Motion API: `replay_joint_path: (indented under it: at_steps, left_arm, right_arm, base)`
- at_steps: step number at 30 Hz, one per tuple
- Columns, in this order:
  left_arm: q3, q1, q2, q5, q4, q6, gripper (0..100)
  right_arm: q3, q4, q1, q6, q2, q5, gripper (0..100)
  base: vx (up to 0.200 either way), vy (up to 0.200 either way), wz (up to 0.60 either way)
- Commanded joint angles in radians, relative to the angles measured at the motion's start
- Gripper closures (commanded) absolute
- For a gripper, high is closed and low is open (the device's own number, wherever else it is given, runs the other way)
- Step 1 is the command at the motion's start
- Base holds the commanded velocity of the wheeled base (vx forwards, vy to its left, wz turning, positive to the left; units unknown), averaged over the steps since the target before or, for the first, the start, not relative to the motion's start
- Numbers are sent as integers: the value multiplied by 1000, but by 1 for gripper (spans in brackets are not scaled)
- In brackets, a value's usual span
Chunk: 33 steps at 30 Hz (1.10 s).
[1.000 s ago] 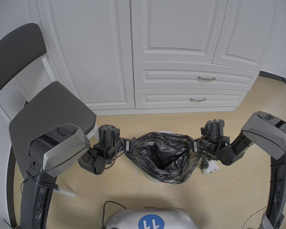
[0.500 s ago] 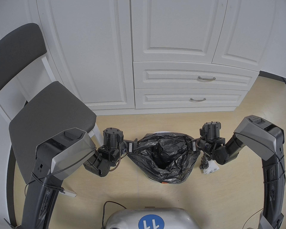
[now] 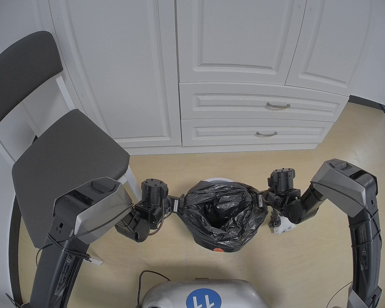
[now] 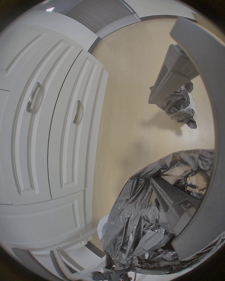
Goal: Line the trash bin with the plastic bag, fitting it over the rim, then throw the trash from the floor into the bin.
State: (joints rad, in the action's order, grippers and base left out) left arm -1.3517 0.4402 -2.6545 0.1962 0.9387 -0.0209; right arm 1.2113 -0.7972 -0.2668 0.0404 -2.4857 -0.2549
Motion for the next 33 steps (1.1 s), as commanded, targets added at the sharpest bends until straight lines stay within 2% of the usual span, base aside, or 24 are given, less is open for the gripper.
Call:
replay_joint_path:
  at_steps: [1, 10, 18, 22, 29, 30, 33]
  left_arm:
    - [8, 0, 4, 0, 6, -1, 0]
    - [126, -3, 169, -7, 15, 1, 0]
    - [180, 8, 232, -6, 65, 2, 0]
    - [220, 29, 255, -3, 83, 12, 0]
    - [240, 37, 260, -3, 126, 24, 0]
    - [243, 37, 258, -3, 135, 42, 0]
    - [249, 37, 258, -3, 149, 47, 0]
  right_arm:
    - [-33, -2, -3, -2, 57, 0, 0]
    - [-193, -89, -31, 13, 245, 9, 0]
    - [-352, -103, -104, 88, 340, 13, 0]
    - [-420, -102, -111, 202, 309, 16, 0]
    - [-421, -103, -89, 257, 242, 19, 0]
    - [-420, -105, -72, 299, 212, 19, 0]
    - [-420, -105, -54, 320, 196, 19, 0]
  base:
    - [0, 0, 0]
    - [0, 0, 0]
    - [0, 0, 0]
    - [0, 0, 0]
    - [0, 0, 0]
    - [0, 0, 0]
    - [0, 0, 0]
